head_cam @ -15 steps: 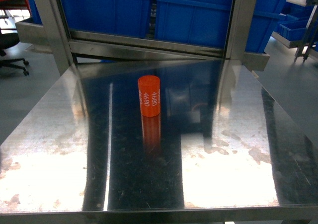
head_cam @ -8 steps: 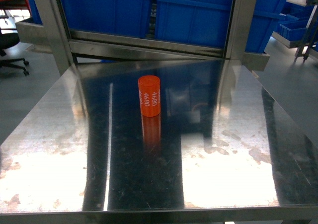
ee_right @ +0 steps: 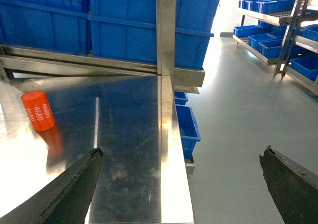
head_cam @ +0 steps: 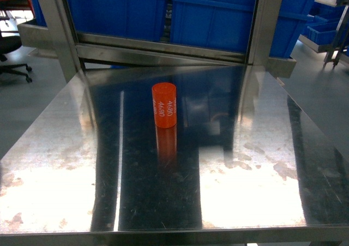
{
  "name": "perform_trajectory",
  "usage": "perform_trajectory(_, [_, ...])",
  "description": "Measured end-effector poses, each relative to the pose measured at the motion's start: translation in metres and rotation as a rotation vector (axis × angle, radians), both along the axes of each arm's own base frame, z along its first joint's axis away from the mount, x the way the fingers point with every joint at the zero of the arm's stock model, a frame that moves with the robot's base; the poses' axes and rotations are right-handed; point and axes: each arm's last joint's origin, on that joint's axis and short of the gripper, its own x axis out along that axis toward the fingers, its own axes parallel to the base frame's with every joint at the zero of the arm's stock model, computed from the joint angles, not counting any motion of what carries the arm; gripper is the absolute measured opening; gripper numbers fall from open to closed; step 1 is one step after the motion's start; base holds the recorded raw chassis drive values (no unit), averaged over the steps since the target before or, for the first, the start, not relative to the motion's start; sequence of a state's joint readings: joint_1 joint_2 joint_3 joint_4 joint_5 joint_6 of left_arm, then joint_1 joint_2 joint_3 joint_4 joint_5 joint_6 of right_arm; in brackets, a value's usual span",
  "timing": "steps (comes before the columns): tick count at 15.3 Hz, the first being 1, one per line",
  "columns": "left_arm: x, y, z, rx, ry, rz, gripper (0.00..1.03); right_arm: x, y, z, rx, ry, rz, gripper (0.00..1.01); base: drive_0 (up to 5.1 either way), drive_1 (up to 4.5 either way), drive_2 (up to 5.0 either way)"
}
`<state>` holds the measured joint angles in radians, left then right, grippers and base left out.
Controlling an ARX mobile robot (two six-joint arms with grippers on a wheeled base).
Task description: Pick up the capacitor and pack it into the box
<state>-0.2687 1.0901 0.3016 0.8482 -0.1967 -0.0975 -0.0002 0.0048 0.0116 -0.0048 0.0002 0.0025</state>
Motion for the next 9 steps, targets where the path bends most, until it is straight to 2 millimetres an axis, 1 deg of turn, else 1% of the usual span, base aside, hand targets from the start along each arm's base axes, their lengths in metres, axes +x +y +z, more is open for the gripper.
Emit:
perform_trajectory(1, [0.034, -0.018, -0.004, 0.009, 0.046, -0.051, 0.98, 0.0, 0.0, 0.0, 0.0, 0.0, 0.0, 0.98, 0.0, 0.0, 0.0])
perform_trajectory(2, [0.065, -0.033, -0.015, 0.012, 0.139, -0.085, 0.98, 0.0, 0.0, 0.0, 0.0, 0.001, 0.0, 0.98, 0.0, 0.0, 0.0])
perform_trajectory(3, [0.094, -0.049, -0.028, 0.025, 0.209, -0.111, 0.98, 0.0, 0.0, 0.0, 0.0, 0.0, 0.0, 0.98, 0.0, 0.0, 0.0])
perform_trajectory(4, [0.119, -0.063, -0.036, 0.037, 0.238, -0.121, 0.98, 0.0, 0.0, 0.0, 0.0, 0.0, 0.0, 0.98, 0.0, 0.0, 0.0])
perform_trajectory(6, [0.156, -0.085, -0.046, 0.05, 0.272, -0.145, 0.98, 0.0, 0.0, 0.0, 0.0, 0.0, 0.0, 0.98, 0.0, 0.0, 0.0])
perform_trajectory(7, [0.169, -0.097, -0.051, 0.056, 0.28, -0.157, 0.98, 0.0, 0.0, 0.0, 0.0, 0.0, 0.0, 0.98, 0.0, 0.0, 0.0])
perform_trajectory(9, [0.187, -0.112, -0.065, 0.072, 0.305, -0.17, 0.98, 0.0, 0.0, 0.0, 0.0, 0.0, 0.0, 0.98, 0.0, 0.0, 0.0])
